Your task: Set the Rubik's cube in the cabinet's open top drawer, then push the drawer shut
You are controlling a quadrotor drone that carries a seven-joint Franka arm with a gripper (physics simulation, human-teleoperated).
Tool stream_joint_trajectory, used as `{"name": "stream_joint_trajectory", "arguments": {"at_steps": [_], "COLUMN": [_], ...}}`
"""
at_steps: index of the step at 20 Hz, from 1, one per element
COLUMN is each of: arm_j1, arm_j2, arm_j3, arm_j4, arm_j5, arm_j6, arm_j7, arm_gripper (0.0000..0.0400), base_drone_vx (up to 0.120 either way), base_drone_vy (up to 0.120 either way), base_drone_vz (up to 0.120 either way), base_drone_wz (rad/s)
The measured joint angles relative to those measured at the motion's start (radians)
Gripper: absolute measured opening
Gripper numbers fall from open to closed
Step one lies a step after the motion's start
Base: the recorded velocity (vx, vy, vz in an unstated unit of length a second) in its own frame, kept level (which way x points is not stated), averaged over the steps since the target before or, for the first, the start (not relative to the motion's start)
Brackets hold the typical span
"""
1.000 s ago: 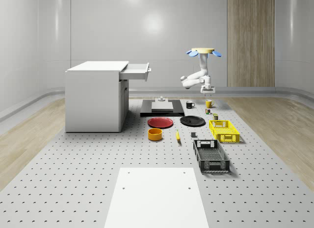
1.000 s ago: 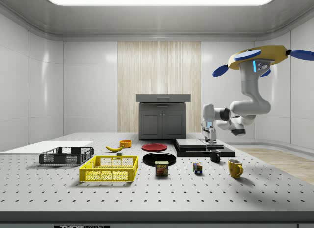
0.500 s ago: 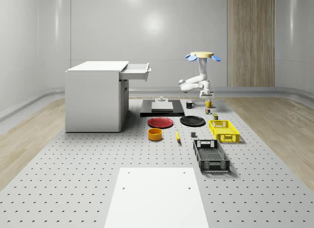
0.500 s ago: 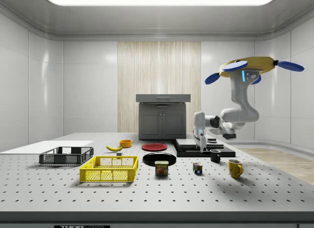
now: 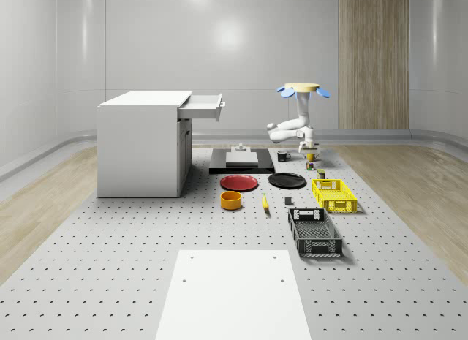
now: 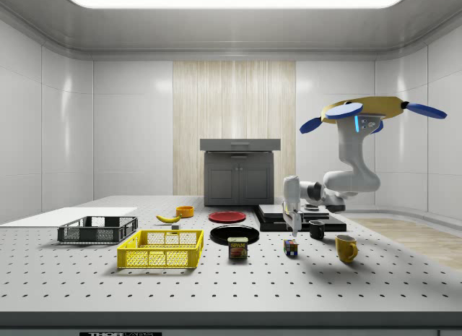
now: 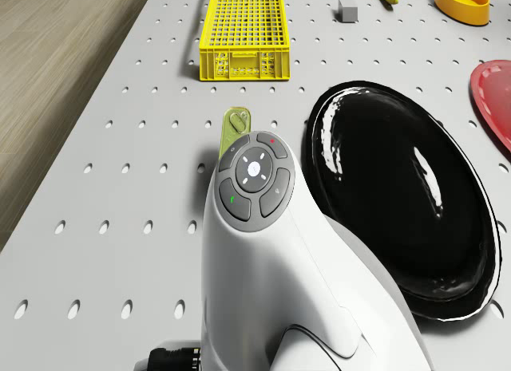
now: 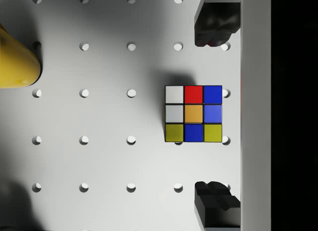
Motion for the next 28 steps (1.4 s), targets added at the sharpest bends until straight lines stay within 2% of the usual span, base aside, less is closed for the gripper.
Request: {"name": "stream_joint_trajectory", "arguments": {"at_steps": [6,18,28], "arm_j1": [-0.006,-0.008,-0.057], "arm_j2": [-0.029,-0.1,-0.104], "arm_j3": [-0.002,-0.147,-0.157], "arm_j4": [0.003,0.039,0.087], "arm_j5": [0.005,-0.12,-0.132], "arm_j6": [0.029,0.148,0.177], "arm_j7": [0.006,-0.007,0.0], "arm_gripper": [0.04,0.04,0.04], "base_drone_vx": [0.0,0.0,0.0], "base_drone_vy": [0.0,0.0,0.0], "base_drone_vz": [-0.053,0.0,0.0], "base_drone_wz": [0.0,0.0,0.0]}}
